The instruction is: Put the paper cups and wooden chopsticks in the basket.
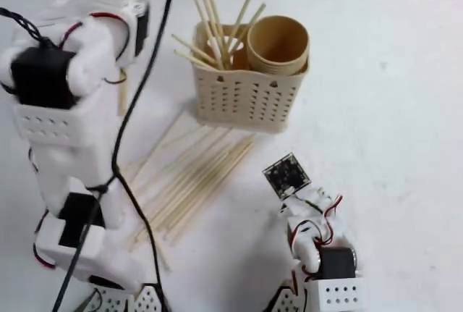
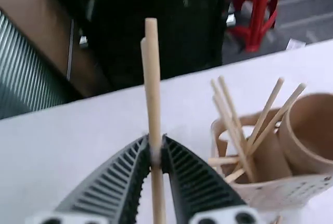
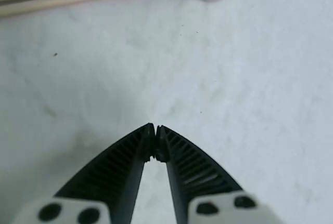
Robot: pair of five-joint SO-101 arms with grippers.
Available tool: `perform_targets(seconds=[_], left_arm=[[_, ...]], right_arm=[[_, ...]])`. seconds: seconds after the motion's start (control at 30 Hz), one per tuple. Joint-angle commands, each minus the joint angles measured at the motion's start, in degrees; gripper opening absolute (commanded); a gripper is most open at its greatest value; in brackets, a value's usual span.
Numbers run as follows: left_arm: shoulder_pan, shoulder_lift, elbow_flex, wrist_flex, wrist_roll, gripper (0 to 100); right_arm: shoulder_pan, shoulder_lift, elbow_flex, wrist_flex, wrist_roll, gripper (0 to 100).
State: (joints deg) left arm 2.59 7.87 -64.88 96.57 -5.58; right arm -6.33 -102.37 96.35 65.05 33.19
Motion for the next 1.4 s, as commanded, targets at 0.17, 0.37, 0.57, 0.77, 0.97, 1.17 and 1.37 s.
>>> perform_targets(seconds=[0.17, 0.37, 0.57, 0.77, 0.97, 1.17, 1.37], left_arm=[[12.2, -1.8, -2.6, -17.4, 6.2, 2], [13.0, 5.2, -2.7, -29.1, 8.4, 2], [11.6, 12.9, -2.9, -35.9, 12.4, 2], [10.8, 16.5, -3.0, -35.5, 12.4, 2], [10.7, 16.8, -2.7, -32.7, 12.4, 2], [9.8, 16.5, -3.2, -30.2, 12.5, 13], [8.4, 16.3, -3.2, -28.7, 12.5, 13]], right_arm=[[-0.3, -0.1, 0.5, 0.4, 0.5, 2.1], [-0.3, -0.1, 0.5, 0.4, 0.5, 2.1], [-0.3, -0.1, 0.5, 0.4, 0.5, 2.1], [-0.3, -0.1, 0.5, 0.4, 0.5, 2.1], [-0.4, -0.1, 0.5, 0.4, 0.5, 2.1], [-0.4, -0.1, 0.5, 0.4, 0.5, 2.1], [-0.3, -0.1, 0.5, 0.4, 0.5, 2.1]])
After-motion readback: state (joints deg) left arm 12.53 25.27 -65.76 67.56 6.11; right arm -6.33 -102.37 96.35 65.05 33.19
